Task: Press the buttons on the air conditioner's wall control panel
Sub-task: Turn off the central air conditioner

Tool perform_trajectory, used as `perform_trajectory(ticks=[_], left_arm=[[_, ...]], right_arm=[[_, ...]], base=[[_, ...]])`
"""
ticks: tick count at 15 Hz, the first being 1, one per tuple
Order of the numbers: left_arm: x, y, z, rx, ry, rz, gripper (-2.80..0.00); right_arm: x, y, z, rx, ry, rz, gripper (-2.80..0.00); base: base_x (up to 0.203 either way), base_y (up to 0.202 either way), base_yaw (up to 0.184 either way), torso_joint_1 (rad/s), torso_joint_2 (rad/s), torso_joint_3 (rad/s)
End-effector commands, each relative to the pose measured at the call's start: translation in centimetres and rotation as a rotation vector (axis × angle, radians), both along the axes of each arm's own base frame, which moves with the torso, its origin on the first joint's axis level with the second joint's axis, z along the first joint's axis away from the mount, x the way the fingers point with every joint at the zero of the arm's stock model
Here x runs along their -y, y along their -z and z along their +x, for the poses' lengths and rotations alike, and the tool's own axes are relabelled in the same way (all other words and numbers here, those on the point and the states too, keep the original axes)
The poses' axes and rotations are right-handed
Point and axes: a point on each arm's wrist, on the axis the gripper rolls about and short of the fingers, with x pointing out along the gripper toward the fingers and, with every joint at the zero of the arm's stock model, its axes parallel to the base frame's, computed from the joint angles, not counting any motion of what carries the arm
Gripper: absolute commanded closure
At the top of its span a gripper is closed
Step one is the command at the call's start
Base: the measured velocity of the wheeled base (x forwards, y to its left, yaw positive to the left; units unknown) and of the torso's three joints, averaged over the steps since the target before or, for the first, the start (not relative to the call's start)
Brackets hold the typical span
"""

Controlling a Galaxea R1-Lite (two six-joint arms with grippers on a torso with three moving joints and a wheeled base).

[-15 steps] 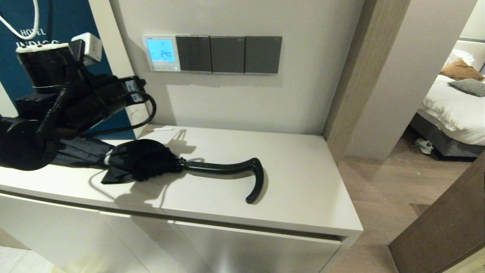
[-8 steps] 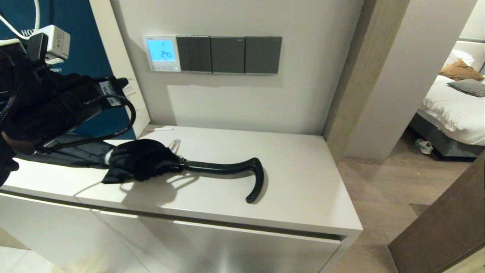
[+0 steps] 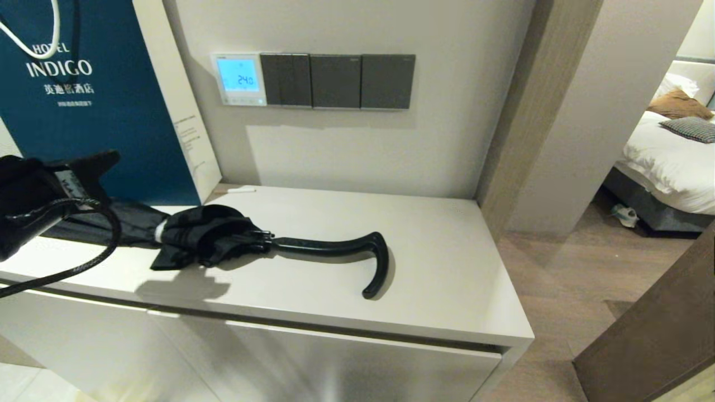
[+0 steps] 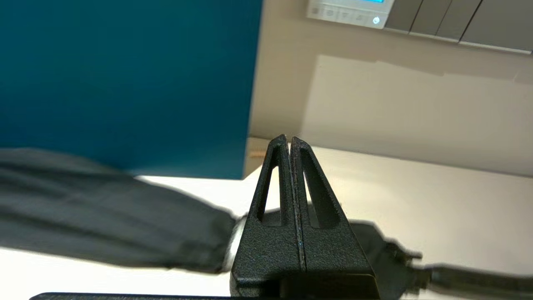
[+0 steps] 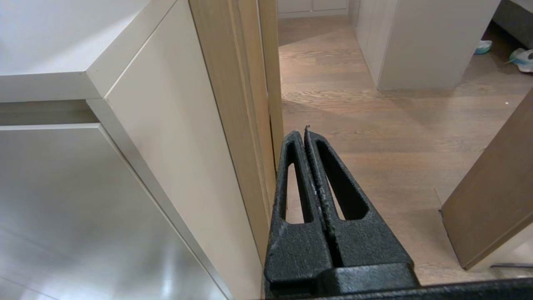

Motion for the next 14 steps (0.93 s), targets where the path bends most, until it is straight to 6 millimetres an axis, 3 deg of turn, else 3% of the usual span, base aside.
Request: perform_trajectory(ticks=[1,4,7,10,14], left_arm=[[-0.5,-0.5,-2.3,0.050,-0.018,0.002,0.00],[-0.7,-0.2,-3.1,0.028,-0.025,0.008,0.00],[-1.2,-0.9,-9.0,0.100,-0.040,0.010,0.00],[-1.5,0.6,-13.1,0.070,-0.064,0.012,0.00],[-1.7,2.6,-14.8,0.024,-0.121,0.013,0.00]], right_arm=[[0.0,0.0,0.0,-0.003,0.000,0.000,0.00],[0.0,0.0,0.0,-0.003,0.000,0.000,0.00],[0.0,0.0,0.0,-0.003,0.000,0.000,0.00],[0.0,0.0,0.0,-0.003,0.000,0.000,0.00],[0.0,0.0,0.0,-0.003,0.000,0.000,0.00]], base=[[0.000,0.000,0.000,0.000,0.00,0.000],[0.000,0.000,0.000,0.000,0.00,0.000],[0.000,0.000,0.000,0.000,0.00,0.000],[0.000,0.000,0.000,0.000,0.00,0.000],[0.000,0.000,0.000,0.000,0.00,0.000]])
